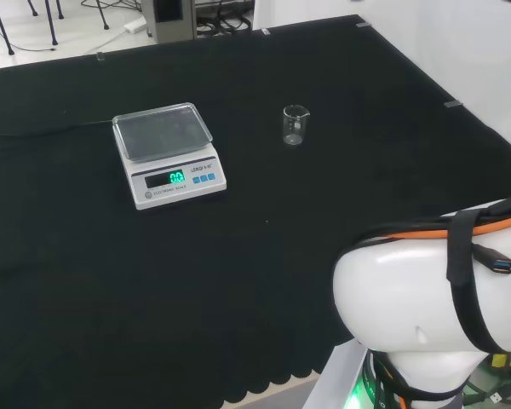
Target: Pick up the beaker.
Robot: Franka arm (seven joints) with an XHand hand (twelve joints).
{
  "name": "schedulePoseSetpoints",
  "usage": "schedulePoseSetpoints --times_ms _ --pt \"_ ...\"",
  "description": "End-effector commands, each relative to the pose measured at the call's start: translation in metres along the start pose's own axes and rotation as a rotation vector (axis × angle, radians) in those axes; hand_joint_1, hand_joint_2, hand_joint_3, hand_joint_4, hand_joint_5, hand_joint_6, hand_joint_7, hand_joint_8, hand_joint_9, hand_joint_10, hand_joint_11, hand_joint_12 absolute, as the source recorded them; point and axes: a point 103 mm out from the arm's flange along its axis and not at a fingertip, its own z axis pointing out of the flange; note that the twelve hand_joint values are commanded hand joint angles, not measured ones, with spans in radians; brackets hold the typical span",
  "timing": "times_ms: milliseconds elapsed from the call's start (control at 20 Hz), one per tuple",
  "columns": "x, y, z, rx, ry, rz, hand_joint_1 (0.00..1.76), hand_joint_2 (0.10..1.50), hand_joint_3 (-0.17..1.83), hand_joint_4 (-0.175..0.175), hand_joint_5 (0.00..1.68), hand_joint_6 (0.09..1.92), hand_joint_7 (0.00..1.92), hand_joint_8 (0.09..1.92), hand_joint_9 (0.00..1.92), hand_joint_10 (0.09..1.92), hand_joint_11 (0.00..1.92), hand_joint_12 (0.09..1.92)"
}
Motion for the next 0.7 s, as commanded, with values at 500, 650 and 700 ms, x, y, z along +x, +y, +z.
schedulePoseSetpoints --times_ms 500,650,700 --pt "-0.02 0.034 0.041 0.072 0.044 0.016 0.67 0.78 0.69 -0.038 0.53 0.6 0.68 0.67 0.8 0.68 0.28 1.4" --pt "-0.02 0.034 0.041 0.07 0.043 0.017 0.67 0.78 0.69 -0.039 0.54 0.6 0.68 0.67 0.8 0.68 0.28 1.4" --pt "-0.02 0.034 0.042 0.068 0.044 0.017 0.67 0.78 0.69 -0.039 0.54 0.6 0.68 0.67 0.8 0.68 0.28 1.4"
